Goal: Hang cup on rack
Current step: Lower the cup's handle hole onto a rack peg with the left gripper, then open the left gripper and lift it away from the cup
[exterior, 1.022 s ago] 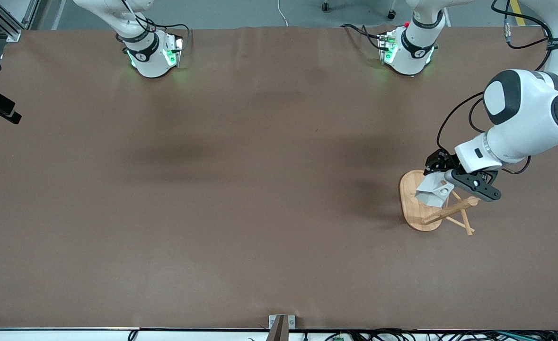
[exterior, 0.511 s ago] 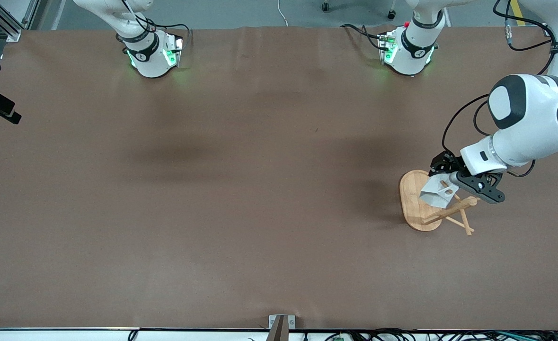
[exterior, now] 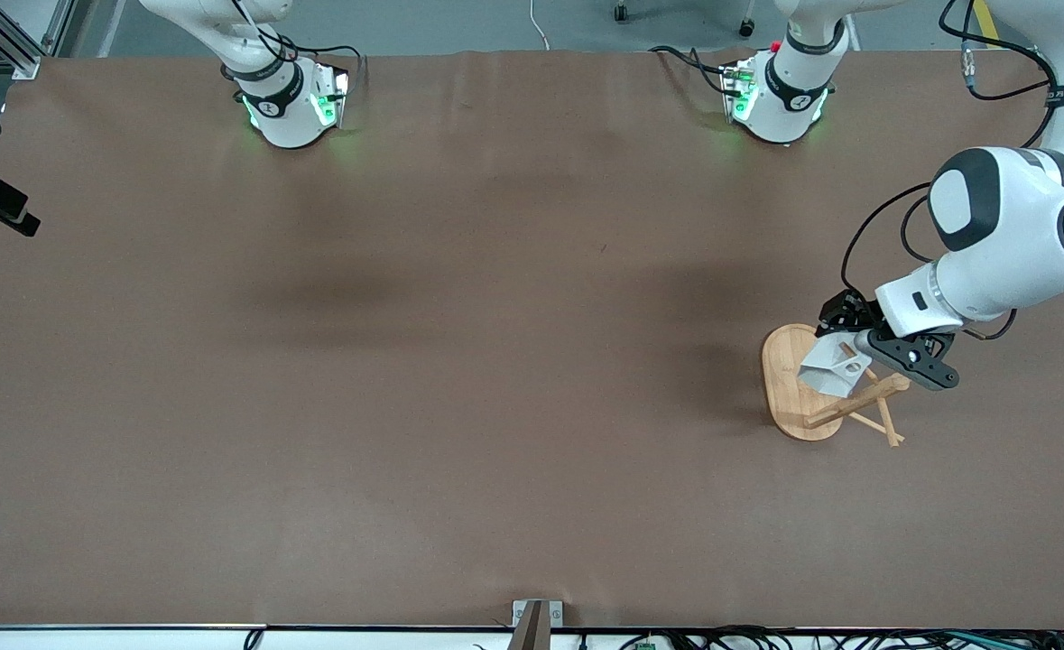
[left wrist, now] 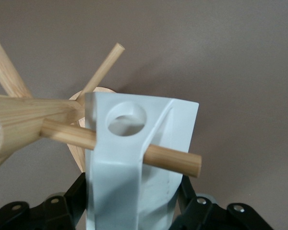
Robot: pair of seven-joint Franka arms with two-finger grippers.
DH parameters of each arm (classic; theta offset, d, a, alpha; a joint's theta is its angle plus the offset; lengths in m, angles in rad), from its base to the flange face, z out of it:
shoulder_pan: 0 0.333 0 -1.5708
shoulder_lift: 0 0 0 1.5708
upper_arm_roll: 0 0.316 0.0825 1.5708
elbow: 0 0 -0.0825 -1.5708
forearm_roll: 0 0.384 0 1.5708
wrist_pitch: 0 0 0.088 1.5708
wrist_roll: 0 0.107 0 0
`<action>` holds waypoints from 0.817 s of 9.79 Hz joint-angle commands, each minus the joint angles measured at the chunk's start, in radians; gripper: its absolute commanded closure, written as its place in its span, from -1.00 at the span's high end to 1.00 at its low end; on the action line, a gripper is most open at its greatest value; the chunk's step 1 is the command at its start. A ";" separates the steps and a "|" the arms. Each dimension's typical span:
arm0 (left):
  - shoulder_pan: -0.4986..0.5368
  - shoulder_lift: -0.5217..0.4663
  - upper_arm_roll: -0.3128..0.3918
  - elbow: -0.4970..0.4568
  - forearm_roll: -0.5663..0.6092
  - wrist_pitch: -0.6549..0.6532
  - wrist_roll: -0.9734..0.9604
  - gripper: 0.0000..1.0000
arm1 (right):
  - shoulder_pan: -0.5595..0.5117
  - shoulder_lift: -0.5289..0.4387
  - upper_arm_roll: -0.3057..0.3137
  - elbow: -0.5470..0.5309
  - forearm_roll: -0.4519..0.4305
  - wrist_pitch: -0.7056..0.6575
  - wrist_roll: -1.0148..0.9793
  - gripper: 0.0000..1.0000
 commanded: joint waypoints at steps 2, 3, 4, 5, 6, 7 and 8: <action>-0.005 0.030 0.026 -0.004 -0.013 0.010 0.027 1.00 | -0.008 0.001 0.004 0.007 -0.005 -0.008 -0.010 1.00; -0.005 0.027 0.026 -0.003 -0.013 0.010 0.013 1.00 | -0.008 0.002 0.004 0.005 -0.005 -0.008 -0.010 1.00; -0.007 0.019 0.026 0.002 -0.016 0.010 -0.007 1.00 | -0.008 0.001 0.004 0.007 -0.005 -0.008 -0.010 1.00; -0.007 0.010 0.024 0.018 -0.015 -0.002 -0.047 1.00 | -0.008 0.002 0.004 0.005 -0.005 -0.008 -0.010 1.00; -0.008 -0.016 0.024 0.019 -0.016 -0.023 -0.084 1.00 | -0.008 0.001 0.004 0.007 -0.005 -0.008 -0.010 1.00; -0.012 -0.051 0.026 0.019 -0.016 -0.060 -0.126 1.00 | -0.009 0.002 0.004 0.007 -0.005 -0.008 -0.010 1.00; -0.012 -0.094 0.026 0.019 -0.016 -0.089 -0.172 1.00 | -0.008 0.001 0.004 0.007 -0.005 -0.008 -0.010 1.00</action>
